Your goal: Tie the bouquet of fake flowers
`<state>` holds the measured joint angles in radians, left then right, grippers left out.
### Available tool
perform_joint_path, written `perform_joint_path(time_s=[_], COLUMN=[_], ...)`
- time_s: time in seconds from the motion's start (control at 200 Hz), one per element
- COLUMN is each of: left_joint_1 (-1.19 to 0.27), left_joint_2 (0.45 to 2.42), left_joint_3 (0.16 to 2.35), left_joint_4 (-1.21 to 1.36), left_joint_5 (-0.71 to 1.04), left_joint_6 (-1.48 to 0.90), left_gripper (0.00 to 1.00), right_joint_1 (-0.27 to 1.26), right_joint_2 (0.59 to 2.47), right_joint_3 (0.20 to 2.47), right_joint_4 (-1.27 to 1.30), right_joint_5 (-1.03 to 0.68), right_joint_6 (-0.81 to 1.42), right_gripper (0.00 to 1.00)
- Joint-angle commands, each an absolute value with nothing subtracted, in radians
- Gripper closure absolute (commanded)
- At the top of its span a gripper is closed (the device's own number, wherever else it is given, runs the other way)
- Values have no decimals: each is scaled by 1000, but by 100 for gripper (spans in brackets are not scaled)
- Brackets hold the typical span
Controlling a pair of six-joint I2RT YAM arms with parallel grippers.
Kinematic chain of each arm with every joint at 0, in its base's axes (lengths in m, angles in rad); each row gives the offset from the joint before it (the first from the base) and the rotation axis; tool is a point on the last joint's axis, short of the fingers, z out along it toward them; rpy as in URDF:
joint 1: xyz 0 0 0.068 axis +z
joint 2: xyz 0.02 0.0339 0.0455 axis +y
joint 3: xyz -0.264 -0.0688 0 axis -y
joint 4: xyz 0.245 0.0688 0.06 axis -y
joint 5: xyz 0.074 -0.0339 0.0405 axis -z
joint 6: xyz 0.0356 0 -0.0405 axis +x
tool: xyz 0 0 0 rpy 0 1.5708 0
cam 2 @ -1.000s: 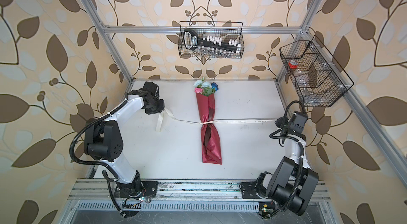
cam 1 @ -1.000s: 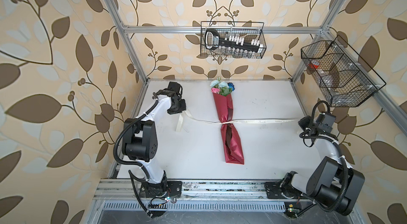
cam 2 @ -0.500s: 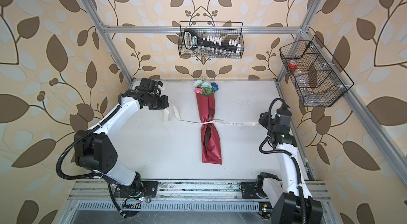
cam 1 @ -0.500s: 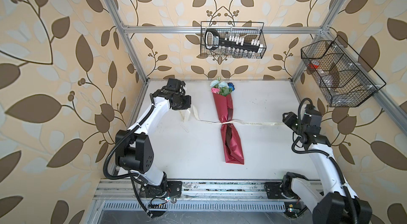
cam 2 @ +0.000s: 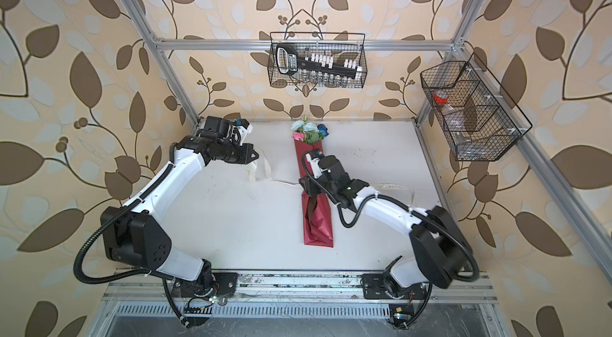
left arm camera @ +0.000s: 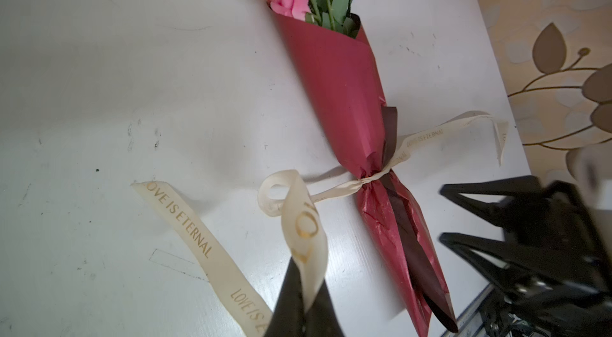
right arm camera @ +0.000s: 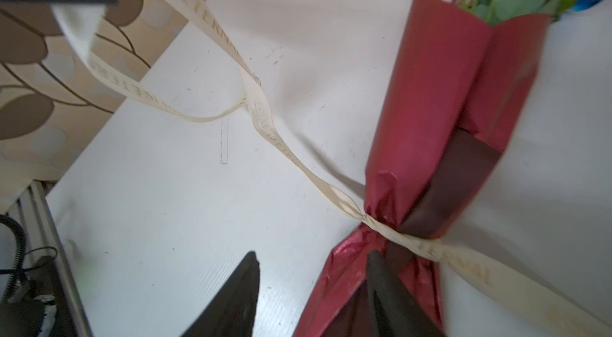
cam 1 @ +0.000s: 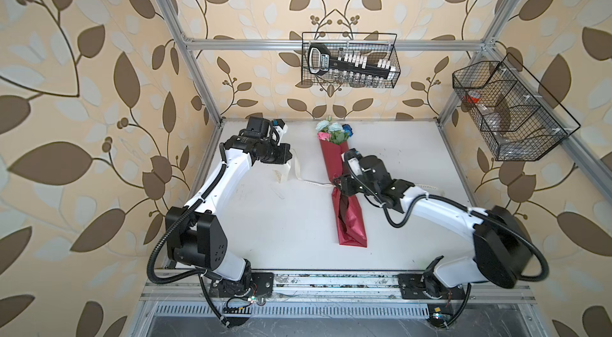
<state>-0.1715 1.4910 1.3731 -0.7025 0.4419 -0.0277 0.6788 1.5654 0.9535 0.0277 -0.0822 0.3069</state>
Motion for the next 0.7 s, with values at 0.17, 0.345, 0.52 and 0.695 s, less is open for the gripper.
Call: perform_joint_path(time_s=[0.17, 0.345, 0.52, 0.695], left_joint_1=[-179, -179, -179, -179], left_joint_2=[1433, 1434, 1434, 1434], left_joint_3=[1389, 1398, 1401, 1407], left_joint_4=[-726, -750, -756, -766], left_joint_5=[465, 457, 460, 457], left_joint_6=[-33, -38, -38, -41], left_gripper=[100, 100, 100, 100], right_joint_1=[840, 895, 896, 895], right_joint_2=[1849, 1952, 2033, 2110], right_joint_3=[1162, 1220, 1291, 1337], right_joint_4=[117, 156, 174, 202], right_joint_5=[127, 323, 373, 400], right_joint_6=[91, 32, 20, 7], right_gripper=[39, 32, 31, 36])
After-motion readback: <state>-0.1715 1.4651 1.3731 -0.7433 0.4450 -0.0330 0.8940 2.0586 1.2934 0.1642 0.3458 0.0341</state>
